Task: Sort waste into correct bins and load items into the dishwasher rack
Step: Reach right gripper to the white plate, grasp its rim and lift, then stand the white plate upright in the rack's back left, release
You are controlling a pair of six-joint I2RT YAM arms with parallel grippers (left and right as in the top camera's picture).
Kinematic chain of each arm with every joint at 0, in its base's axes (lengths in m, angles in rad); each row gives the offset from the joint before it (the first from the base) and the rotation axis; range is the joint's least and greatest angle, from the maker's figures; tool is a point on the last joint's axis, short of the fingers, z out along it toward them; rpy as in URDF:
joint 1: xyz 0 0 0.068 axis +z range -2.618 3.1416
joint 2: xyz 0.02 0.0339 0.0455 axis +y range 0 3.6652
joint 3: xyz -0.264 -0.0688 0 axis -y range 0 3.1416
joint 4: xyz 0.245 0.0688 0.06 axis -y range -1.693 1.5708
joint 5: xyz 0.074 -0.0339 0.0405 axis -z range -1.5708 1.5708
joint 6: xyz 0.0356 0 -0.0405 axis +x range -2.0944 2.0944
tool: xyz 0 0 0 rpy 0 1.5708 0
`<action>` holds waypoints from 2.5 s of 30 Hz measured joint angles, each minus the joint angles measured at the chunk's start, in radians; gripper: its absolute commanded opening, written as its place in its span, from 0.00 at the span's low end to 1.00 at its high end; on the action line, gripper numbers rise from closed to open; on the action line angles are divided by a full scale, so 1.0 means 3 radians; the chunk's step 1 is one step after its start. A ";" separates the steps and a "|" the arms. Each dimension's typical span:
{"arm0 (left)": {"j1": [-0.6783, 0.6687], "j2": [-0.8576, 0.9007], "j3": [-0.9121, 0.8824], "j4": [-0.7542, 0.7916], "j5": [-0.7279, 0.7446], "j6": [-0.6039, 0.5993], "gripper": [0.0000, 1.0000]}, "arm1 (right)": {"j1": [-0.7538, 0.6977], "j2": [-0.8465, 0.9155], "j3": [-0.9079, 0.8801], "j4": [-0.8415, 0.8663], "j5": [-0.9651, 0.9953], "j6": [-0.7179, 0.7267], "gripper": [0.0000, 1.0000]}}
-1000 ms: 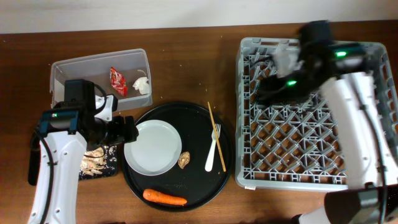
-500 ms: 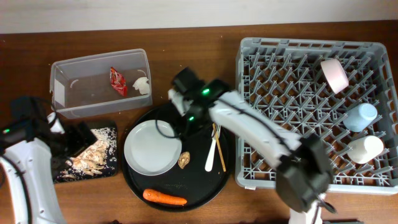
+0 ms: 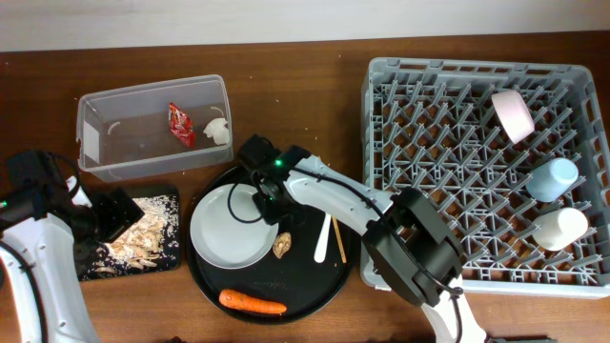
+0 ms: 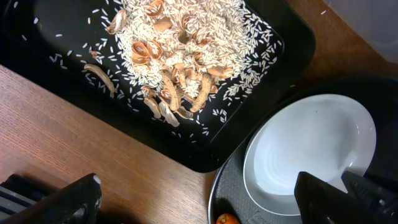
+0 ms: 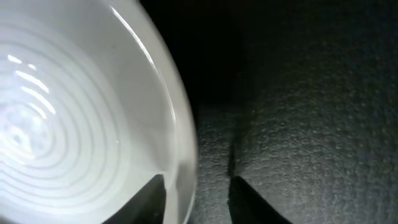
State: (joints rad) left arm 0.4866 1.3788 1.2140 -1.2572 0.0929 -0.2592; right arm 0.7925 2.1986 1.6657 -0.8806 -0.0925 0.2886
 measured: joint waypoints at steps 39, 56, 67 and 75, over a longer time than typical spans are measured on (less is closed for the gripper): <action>0.0000 0.0001 0.0000 0.0006 0.0000 -0.0011 0.99 | -0.0573 -0.1077 0.0505 -0.1055 0.0903 0.0231 0.04; 0.0000 0.0001 0.0000 0.0011 -0.0001 -0.0013 0.99 | -0.2154 -0.1827 0.0525 -0.1530 0.3573 0.0384 0.04; 0.0000 0.0001 0.0000 0.0011 0.0000 -0.0013 0.99 | -0.2380 -0.1225 0.0369 -0.1411 0.3522 0.0510 0.04; 0.0000 0.0001 0.0000 0.0014 0.0000 -0.0011 0.99 | -0.2359 -0.0768 0.0367 -0.1403 0.3183 0.0595 0.04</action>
State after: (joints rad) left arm 0.4866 1.3792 1.2140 -1.2530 0.0929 -0.2626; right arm 0.0849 1.9682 1.7760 -1.3014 0.8623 0.4671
